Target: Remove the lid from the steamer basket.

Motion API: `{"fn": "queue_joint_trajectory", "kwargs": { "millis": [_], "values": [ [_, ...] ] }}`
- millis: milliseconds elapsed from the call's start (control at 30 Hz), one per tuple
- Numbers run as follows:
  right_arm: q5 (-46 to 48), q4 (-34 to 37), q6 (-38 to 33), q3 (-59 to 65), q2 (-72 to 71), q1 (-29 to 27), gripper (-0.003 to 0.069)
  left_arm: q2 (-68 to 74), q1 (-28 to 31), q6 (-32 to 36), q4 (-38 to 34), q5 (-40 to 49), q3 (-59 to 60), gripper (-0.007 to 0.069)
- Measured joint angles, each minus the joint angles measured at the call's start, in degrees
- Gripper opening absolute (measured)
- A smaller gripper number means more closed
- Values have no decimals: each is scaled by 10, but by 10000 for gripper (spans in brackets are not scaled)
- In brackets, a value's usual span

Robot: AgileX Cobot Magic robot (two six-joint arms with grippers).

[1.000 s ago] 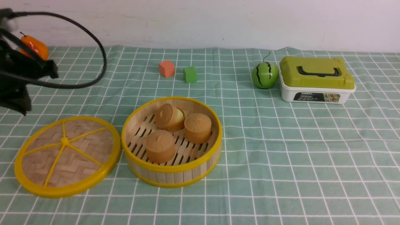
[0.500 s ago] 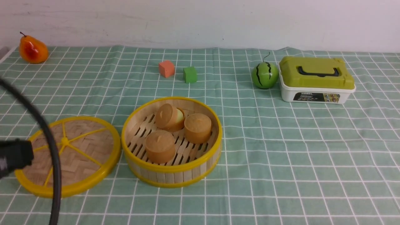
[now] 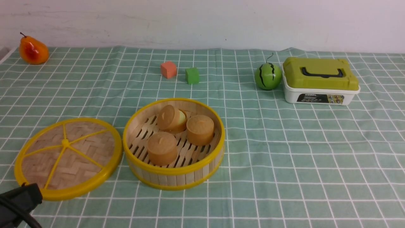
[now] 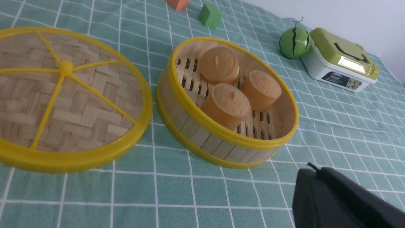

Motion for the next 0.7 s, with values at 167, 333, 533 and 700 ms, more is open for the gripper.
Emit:
{"fn": "queue_joint_trajectory", "kwargs": {
  "millis": [167,333,533,700],
  "values": [
    [0,0,0,0,0,0,241,0,0,7,5,3,6,-13],
    [0,0,0,0,0,0,241,0,0,33,29,-8,8,-13],
    [0,0,0,0,0,0,241,-6,0,52,40,-41,42,-13],
    [0,0,0,0,0,0,241,-64,0,45,42,-80,92,-13]
  ]
}}
